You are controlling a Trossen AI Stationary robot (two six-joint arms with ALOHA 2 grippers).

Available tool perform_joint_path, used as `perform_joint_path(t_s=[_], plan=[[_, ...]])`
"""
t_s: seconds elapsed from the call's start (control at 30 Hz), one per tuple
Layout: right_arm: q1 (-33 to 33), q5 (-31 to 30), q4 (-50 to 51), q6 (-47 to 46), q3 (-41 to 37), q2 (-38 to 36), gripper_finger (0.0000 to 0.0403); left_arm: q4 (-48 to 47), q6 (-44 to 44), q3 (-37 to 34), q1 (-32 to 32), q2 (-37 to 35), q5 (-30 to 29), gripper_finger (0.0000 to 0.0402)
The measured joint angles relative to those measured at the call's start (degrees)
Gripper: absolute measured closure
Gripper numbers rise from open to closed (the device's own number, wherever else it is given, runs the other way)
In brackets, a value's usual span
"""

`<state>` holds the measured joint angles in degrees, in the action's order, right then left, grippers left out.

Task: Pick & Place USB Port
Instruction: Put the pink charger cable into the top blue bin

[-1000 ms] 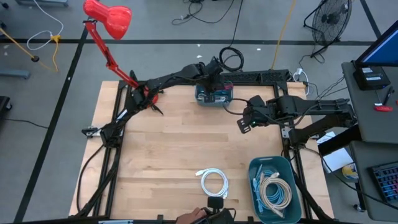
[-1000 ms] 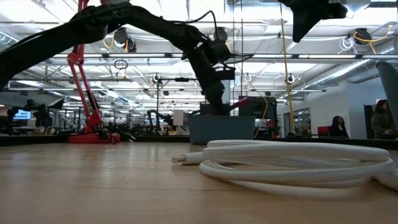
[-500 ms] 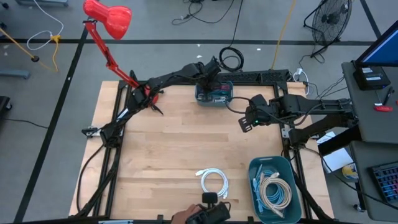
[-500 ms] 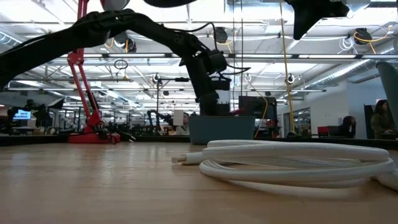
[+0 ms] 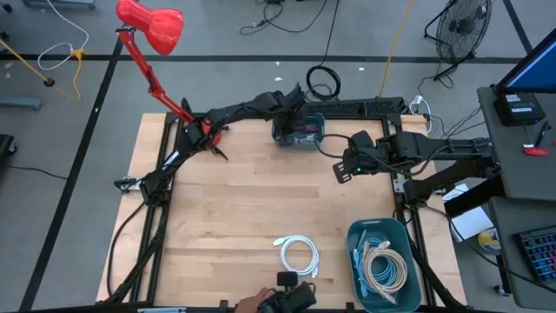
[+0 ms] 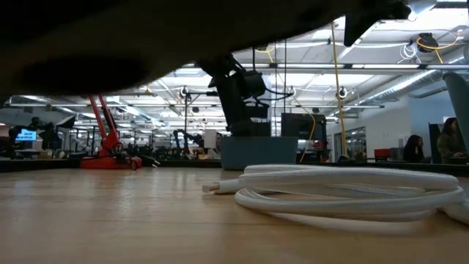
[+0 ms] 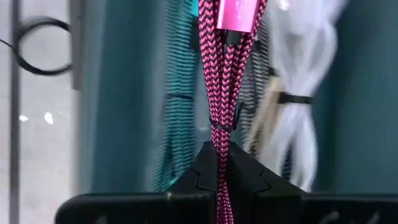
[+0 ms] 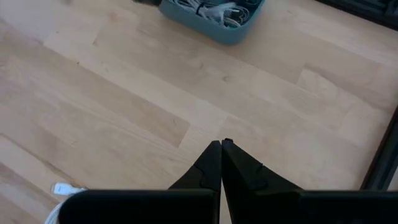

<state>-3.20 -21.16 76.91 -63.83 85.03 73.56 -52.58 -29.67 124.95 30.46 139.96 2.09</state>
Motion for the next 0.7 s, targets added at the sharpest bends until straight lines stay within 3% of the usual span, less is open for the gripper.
perform_joint_path(t_s=[0.7], plan=[[0.65, -0.01, -0.44, 0.02, 0.04, 0.02, 0.0403, -2.84, -0.4, -2.63, 0.28, -0.35, -4.05, 0.0384]])
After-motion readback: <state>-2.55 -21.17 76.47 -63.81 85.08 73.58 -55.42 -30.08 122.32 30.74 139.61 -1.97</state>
